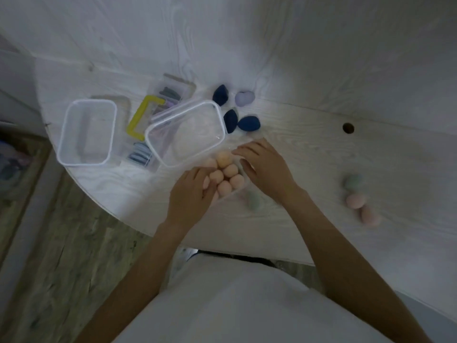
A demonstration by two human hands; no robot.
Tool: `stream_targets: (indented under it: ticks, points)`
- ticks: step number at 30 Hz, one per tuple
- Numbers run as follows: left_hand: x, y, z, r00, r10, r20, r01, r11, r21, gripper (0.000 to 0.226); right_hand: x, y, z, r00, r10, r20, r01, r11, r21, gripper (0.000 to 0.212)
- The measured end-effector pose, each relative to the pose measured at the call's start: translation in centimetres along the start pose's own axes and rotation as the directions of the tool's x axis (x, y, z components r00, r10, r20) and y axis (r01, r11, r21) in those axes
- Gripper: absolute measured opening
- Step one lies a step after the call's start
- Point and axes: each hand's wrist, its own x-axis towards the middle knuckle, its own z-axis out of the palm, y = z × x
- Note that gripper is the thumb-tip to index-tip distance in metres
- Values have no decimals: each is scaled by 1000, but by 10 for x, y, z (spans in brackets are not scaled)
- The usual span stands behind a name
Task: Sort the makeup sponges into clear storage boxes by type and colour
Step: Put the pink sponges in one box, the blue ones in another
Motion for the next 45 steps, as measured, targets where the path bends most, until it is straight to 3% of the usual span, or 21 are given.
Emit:
stream_targets:
  ticks: [5,9,12,14,18,21,26,30,33,35,38,41,45]
  points:
    - [17,67,10,948,297,-116,-312,939,-146,25,-91,35,-40,955,252,-160,-254,967,7,27]
    - [27,144,64,868,497,12,-479,843,-243,26,-187,69,-58,800,549,-241,-561,827,20,28]
    - [26,199,125,833,455,314,-412,890,-197,39,-243,95,-71,631,736,-245,-748,661,59,28]
    - [30,219,158,804,373,463,-354,926,-132,46,-258,111,-77,578,797,-176,-799,596,74,26]
    - [46,253,201,811,362,459,-382,923,-51,49,-264,146,-92,621,782,-52,-784,621,-21,31]
    - [58,266,218,783,306,541,-425,899,108,55,-251,165,-96,620,782,56,-781,623,-52,38]
    - [55,271,230,773,259,580,-461,857,231,48,-245,175,-79,561,801,209,-814,580,-35,53]
    - [46,259,215,786,247,567,-396,905,155,40,-250,173,-75,493,835,245,-865,500,38,60]
    - [36,238,177,867,306,394,-318,947,-36,36,-236,149,-84,598,795,104,-801,598,39,48]
    - [23,212,136,936,270,225,-240,959,-152,34,-212,124,-85,690,724,26,-719,679,150,41]
    - [-2,160,65,999,20,38,-8,958,-287,31,-155,84,-75,752,655,76,-614,655,440,36]
    - [-32,101,11,956,-291,-43,254,891,-376,37,-101,44,-58,832,540,130,-525,689,500,39]
    - [-72,34,-23,785,-604,-137,475,729,-492,38,-38,-6,-23,927,319,196,-374,772,514,37]
